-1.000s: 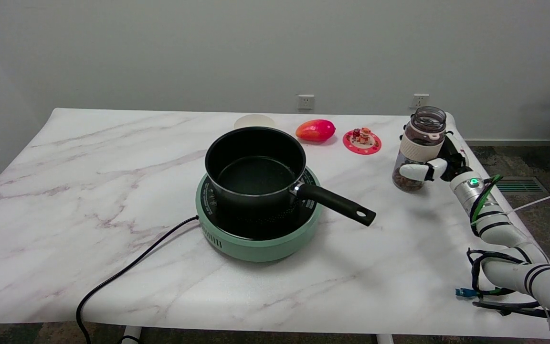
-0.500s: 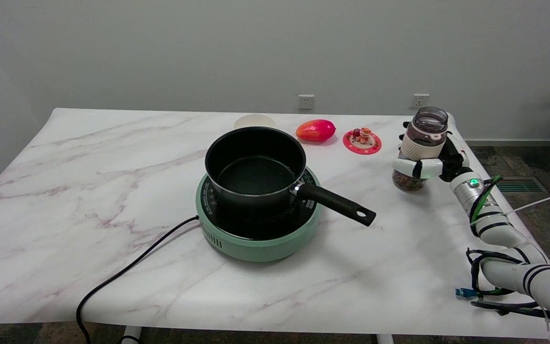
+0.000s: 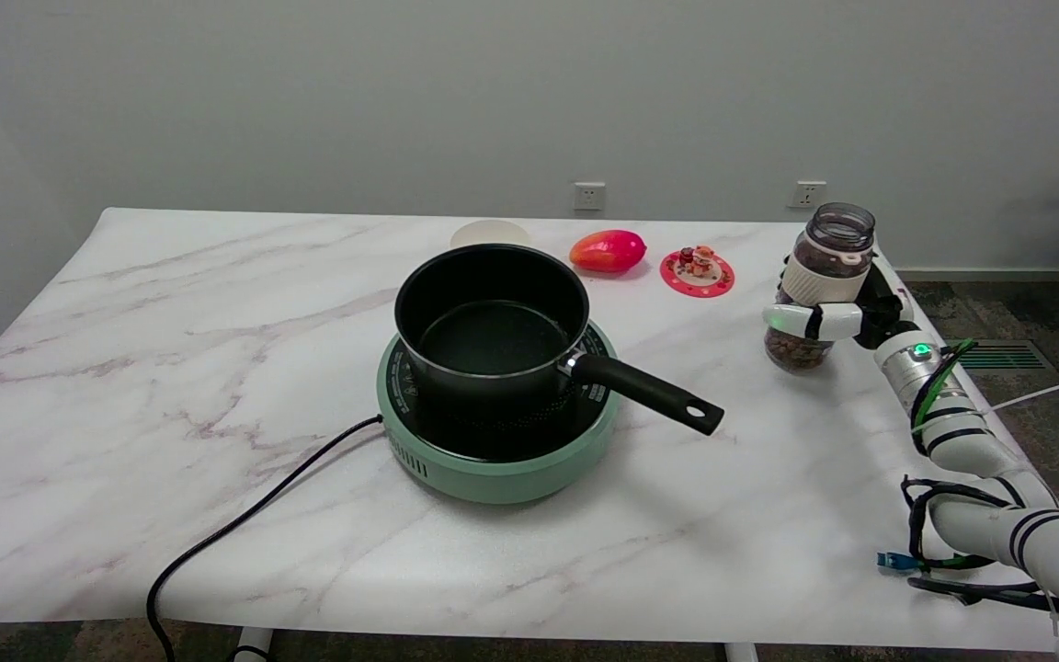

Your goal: Pick up the bottle.

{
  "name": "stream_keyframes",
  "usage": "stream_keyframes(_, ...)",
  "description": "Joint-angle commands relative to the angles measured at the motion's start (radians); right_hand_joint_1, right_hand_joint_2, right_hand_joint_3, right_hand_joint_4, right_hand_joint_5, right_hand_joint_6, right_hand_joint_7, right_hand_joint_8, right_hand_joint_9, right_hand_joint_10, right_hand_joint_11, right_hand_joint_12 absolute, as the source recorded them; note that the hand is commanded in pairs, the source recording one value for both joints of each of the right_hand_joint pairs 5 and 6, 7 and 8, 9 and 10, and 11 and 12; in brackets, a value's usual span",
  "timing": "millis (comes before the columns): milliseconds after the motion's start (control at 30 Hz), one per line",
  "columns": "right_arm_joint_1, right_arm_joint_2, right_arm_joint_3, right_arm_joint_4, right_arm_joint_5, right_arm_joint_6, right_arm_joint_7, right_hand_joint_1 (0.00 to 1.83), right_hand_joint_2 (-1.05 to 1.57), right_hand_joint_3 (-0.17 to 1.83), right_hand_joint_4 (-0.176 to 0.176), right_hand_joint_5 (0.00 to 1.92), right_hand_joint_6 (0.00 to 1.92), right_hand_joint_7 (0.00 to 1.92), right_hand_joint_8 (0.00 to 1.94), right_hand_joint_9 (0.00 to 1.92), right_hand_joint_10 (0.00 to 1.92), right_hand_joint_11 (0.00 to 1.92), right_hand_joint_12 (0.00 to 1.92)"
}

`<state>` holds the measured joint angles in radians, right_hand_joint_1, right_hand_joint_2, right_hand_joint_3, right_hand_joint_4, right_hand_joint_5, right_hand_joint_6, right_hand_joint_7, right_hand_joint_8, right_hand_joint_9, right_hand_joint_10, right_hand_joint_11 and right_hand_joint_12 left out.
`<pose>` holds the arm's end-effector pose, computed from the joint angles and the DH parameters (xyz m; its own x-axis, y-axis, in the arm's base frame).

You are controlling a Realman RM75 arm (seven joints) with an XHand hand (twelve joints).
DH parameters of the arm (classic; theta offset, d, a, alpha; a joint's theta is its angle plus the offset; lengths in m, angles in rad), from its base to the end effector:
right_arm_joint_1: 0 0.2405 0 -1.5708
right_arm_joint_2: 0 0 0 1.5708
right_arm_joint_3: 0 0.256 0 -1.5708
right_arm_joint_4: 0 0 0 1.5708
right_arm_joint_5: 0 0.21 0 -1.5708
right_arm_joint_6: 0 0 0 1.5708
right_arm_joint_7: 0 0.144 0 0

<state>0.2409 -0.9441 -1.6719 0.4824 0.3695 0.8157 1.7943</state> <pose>-0.3171 -0.3173 0.5361 0.1468 0.3187 0.9364 -0.9850 -0.0399 0.1681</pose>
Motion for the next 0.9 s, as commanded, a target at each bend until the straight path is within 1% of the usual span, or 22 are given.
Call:
stream_keyframes(33, 0.001, 0.006, 0.035, -0.006, 0.001, 0.013, -0.001, 1.51, 0.93, 0.5, 0.0, 1.92, 1.92, 1.86, 1.86, 1.31, 1.31, 1.15, 1.15)
stream_keyframes(233, 0.015, 0.016, 0.048, 0.005, -0.001, 0.04, -0.002, 1.5, 0.95, 0.49, 0.0, 1.92, 1.92, 1.88, 1.88, 1.31, 1.31, 1.15, 1.15)
stream_keyframes(433, 0.035, 0.073, 0.027, 0.069, -0.029, 0.048, -0.003, 1.49, 0.99, 0.48, 0.0, 1.92, 1.92, 1.91, 1.91, 1.33, 1.33, 1.17, 1.17)
stream_keyframes(567, 0.047, 0.11, 0.019, 0.13, -0.083, 0.039, -0.003, 1.49, 1.04, 0.49, 0.0, 1.92, 1.92, 1.92, 1.92, 1.35, 1.35, 1.21, 1.21)
stream_keyframes(667, 0.052, 0.141, 0.002, 0.179, -0.103, 0.039, -0.003, 1.51, 1.03, 0.58, 0.0, 1.92, 1.92, 1.92, 1.92, 1.38, 1.38, 1.24, 1.24)
stream_keyframes(767, 0.049, 0.169, -0.02, 0.229, -0.104, 0.039, -0.003, 1.51, 1.18, 0.62, 0.0, 1.92, 1.92, 1.92, 1.92, 1.42, 1.42, 1.26, 1.26)
stream_keyframes(867, 0.036, 0.186, -0.028, 0.287, -0.104, 0.039, -0.004, 1.51, 1.24, 0.66, 0.0, 1.92, 1.92, 1.92, 1.92, 1.44, 1.44, 1.27, 1.27)
stream_keyframes(900, 0.039, 0.208, -0.103, 0.387, -0.142, 0.088, 0.1, 1.5, 1.25, 0.66, 0.0, 1.92, 1.92, 1.92, 1.92, 1.45, 1.45, 1.27, 1.27)
